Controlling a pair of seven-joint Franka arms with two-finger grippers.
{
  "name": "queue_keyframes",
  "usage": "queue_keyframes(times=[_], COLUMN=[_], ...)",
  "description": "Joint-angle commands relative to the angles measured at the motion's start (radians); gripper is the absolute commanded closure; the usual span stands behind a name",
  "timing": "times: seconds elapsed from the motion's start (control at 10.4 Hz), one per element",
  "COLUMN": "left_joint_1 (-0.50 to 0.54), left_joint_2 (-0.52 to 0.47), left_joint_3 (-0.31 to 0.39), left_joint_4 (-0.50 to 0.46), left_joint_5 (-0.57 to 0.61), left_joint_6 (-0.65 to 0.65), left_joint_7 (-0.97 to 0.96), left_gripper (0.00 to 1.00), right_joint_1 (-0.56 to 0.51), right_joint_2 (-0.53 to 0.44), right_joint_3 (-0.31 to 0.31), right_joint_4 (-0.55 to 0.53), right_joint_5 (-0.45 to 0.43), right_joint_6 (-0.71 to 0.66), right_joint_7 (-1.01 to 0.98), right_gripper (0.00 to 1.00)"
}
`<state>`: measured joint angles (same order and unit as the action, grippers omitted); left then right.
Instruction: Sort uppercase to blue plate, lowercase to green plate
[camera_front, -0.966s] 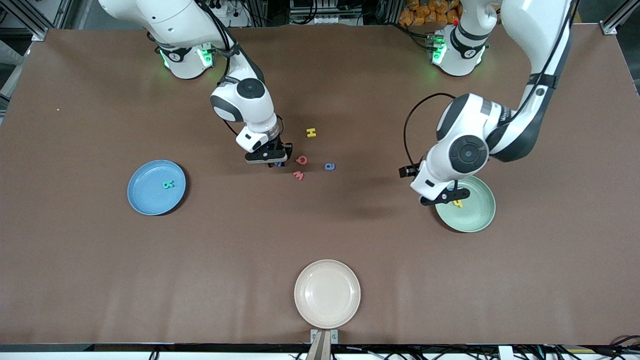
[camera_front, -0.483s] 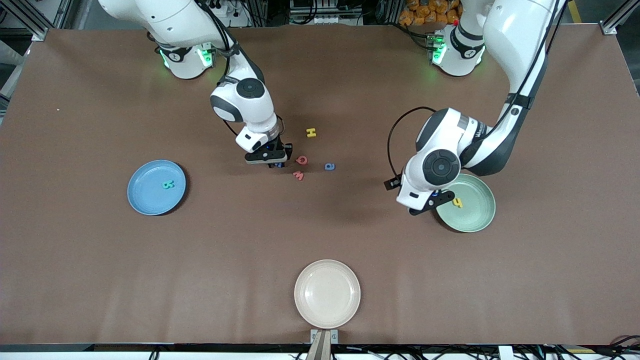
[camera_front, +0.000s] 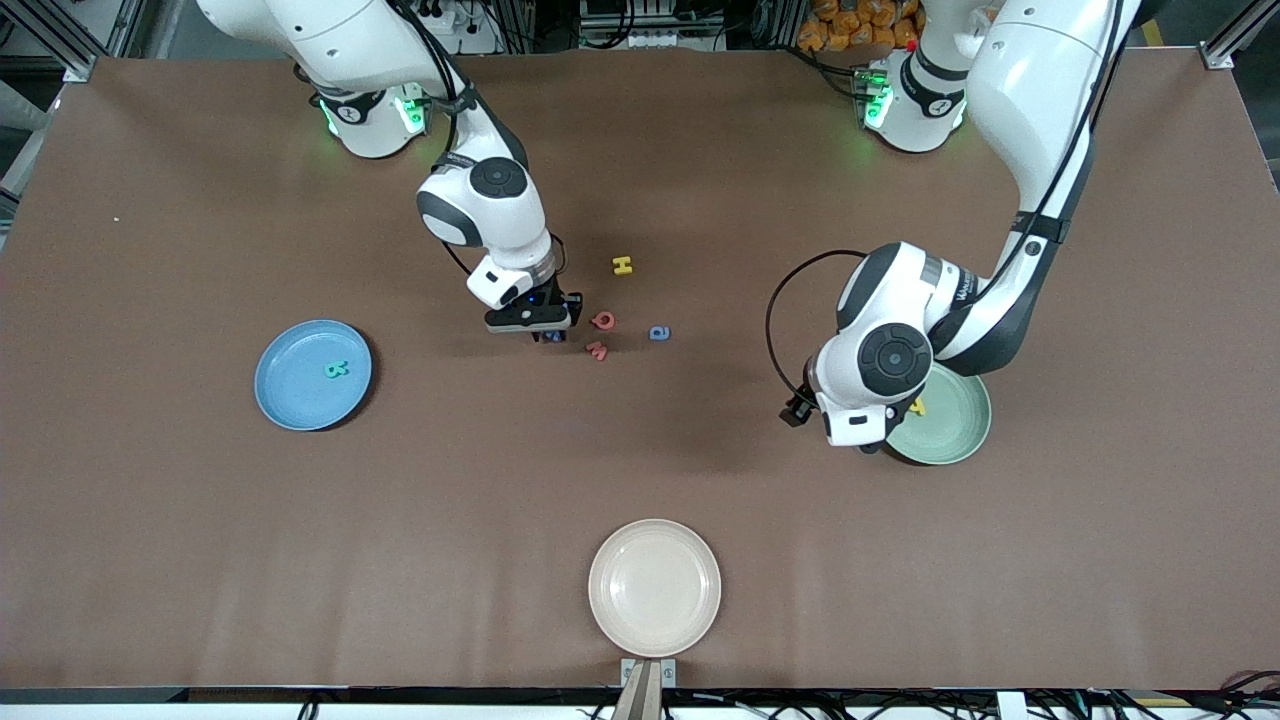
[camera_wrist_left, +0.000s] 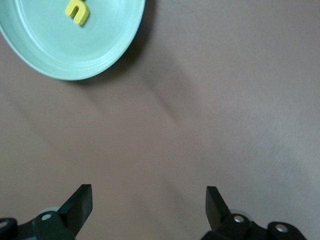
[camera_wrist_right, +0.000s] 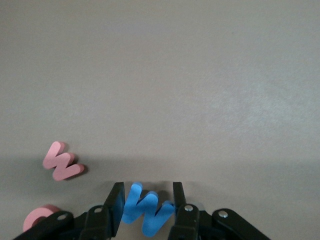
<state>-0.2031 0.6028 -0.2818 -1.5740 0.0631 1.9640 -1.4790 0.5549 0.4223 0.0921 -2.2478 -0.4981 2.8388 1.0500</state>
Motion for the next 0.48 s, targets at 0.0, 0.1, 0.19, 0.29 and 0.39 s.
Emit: queue_keyframes(times=[0.0, 0.1, 0.19, 0.29, 0.39], left_joint_1=[-0.001, -0.002, 0.002, 0.001, -0.005], left_joint_2=[0.034, 0.050, 0.072, 0.092, 0.103], left_joint_3=[0.009, 0.016, 0.018, 0.024, 0.032], left_joint_4=[0.023, 0.038, 0.066, 0.089, 0.097], left_joint_5=[0.021, 0.023, 0.021, 0.020, 0.020], left_joint_6=[0.051, 0.084, 0.107, 0.128, 0.157], left_joint_7=[-0.183, -0.257, -0.324, -0.390, -0.461], left_gripper=[0.00, 0.00, 0.00, 0.00, 0.00], right_joint_1=[-0.048, -0.070, -0.097, -0.133, -0.180], right_joint_2=[-0.028, -0.028, -0.028, -0.028, -0.030], right_joint_3=[0.005, 0.006, 0.011, 0.017, 0.052], right_joint_4=[-0.009, -0.010, -0.012, -0.015, -0.016], right_joint_5=[-0.023, -0.023, -0.023, -0.023, -0.023], right_joint_6=[-0.012, -0.012, -0.010, -0.010, -0.010], right_joint_7=[-0.069, -0.105, -0.163, -0.206, -0.253], right_gripper=[0.57, 0.57, 0.57, 0.57, 0.57])
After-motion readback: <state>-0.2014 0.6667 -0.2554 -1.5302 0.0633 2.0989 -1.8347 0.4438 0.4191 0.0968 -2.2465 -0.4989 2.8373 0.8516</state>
